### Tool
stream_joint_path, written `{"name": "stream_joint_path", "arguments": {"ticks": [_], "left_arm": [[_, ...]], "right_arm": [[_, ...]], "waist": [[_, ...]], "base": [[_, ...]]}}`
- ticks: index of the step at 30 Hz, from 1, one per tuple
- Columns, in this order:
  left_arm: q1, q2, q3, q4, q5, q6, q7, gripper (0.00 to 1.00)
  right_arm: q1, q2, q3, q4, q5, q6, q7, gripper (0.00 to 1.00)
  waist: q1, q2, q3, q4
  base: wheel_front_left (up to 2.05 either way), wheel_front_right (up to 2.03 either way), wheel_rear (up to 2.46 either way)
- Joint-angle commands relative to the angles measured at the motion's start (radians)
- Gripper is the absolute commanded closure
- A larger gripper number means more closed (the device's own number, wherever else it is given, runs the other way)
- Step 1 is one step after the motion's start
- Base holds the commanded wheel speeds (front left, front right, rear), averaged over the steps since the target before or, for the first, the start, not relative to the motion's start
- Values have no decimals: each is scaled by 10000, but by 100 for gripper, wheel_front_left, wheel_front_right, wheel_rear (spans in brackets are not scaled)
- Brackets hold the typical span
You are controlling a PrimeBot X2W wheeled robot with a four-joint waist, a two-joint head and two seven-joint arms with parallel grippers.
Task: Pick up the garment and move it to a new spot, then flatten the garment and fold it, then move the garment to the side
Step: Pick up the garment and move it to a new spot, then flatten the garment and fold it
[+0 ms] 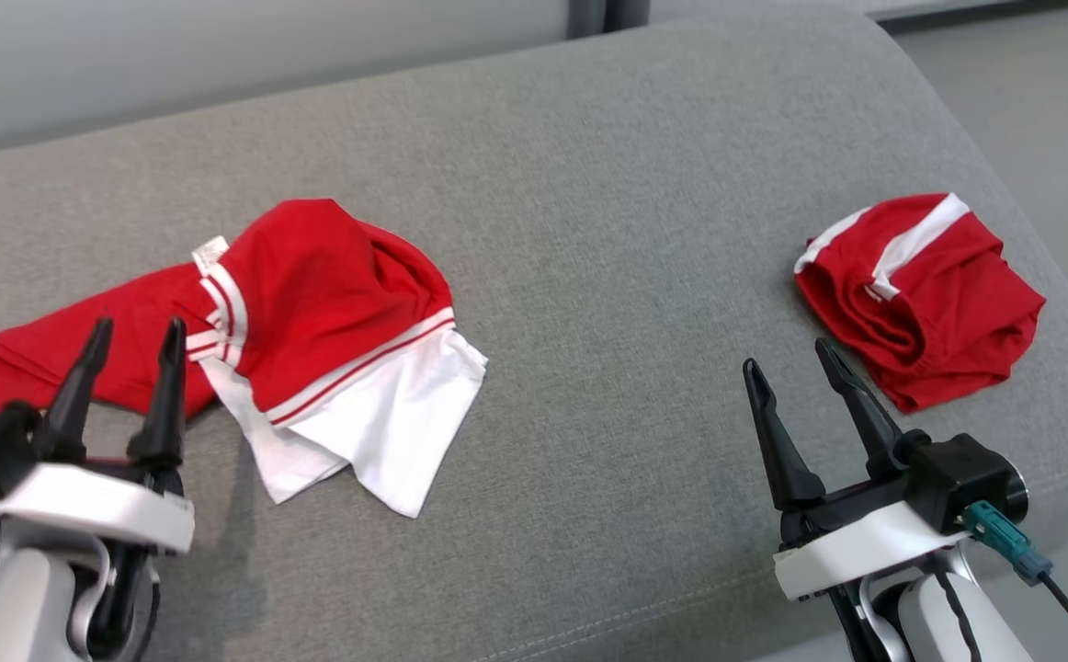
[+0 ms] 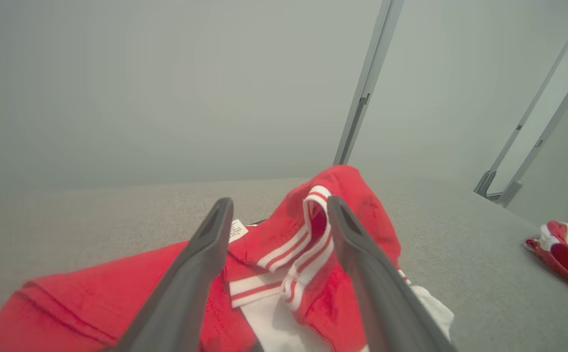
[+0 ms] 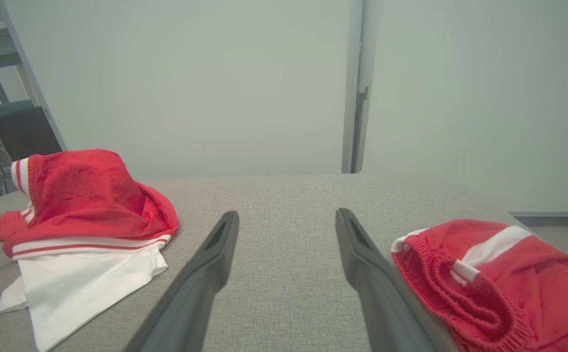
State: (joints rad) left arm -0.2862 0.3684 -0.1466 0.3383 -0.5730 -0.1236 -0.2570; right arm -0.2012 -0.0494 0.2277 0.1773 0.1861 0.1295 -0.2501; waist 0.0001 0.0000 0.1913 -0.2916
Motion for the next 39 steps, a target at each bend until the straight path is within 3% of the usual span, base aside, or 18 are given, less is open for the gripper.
{"name": "stream_joint_path", "arguments": {"ticks": [1, 8, 20, 30, 39], "left_arm": [[52, 208, 607, -389, 371, -71, -47, 0], [1464, -634, 1835, -1086, 1780, -71, -47, 0], [3080, -1727, 2618, -1683, 3081, -71, -47, 0], [3388, -2059, 3215, -1883, 3522, -71, -47, 0], [3154, -2116, 3015, -1794, 3310, -71, -47, 0]], "right_arm": [[-197, -8, 154, -106, 83, 12, -116, 0], [-231, -8, 27, 570, 132, 12, -116, 0], [195, -8, -364, 979, 135, 12, -116, 0], [738, -8, -1085, 936, 4, 12, -116, 0], [611, -8, -732, 1084, -159, 12, -116, 0]], "waist": [[-1, 0, -428, 339], [-1, 0, -1289, 1058], [-1, 0, -1714, 1873], [-1, 0, -1727, 2283], [-1, 0, -1509, 2656]], "base": [[0, 0, 0], [0, 0, 0], [0, 0, 0], [0, 0, 0], [0, 0, 0]]}}
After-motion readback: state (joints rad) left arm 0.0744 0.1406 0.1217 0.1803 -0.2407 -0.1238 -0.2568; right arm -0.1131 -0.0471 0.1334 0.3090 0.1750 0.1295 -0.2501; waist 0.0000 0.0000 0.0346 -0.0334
